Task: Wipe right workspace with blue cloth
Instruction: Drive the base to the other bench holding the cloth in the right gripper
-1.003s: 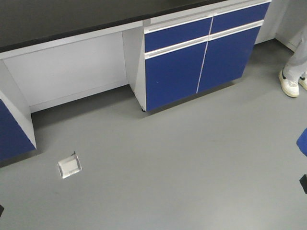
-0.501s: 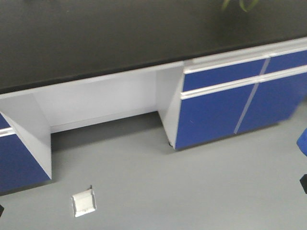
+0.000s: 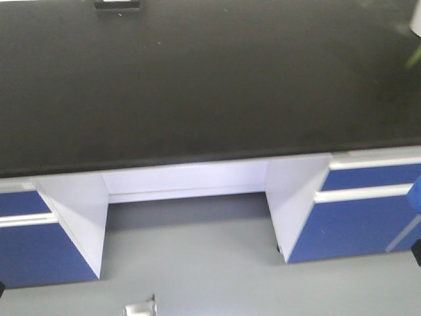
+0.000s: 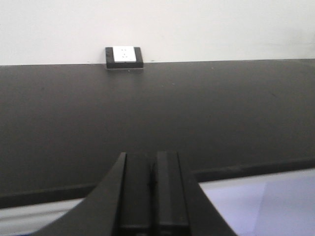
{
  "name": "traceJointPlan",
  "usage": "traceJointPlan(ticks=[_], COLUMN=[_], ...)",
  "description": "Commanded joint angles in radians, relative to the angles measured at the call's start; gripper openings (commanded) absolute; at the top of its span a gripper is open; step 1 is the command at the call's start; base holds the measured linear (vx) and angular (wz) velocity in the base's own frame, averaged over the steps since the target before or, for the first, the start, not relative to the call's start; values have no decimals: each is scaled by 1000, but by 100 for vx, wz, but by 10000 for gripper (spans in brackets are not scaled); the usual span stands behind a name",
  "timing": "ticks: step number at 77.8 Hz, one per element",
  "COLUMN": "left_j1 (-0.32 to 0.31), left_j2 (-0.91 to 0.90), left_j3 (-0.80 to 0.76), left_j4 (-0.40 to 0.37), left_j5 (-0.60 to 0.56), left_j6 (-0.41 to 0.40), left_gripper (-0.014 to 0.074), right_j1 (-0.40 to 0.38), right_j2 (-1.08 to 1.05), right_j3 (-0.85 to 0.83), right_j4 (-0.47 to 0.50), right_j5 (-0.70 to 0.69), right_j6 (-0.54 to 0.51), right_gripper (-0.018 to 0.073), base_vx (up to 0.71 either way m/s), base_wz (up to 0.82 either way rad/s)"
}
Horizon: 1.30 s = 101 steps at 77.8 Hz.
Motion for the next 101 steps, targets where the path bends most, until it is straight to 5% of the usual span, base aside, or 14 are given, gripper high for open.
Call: traceJointPlan(ticks=[1,101], left_j1=[1,1], left_j2=[-9,-9], left_j3=[-25,-25], left_j4=[-4,-4], left_j5=[-84,-84], left_j6=[1,1], left_gripper=[-6,-6], right_j1=[-5,-1], right_j2=[13,13], right_j3=[-29,-29], right_j4=[-4,-4], right_j5=[-95,-95], right_j6=[-4,-4], right_gripper=[0,0], base_vx=[40,18], base_wz=[21,6])
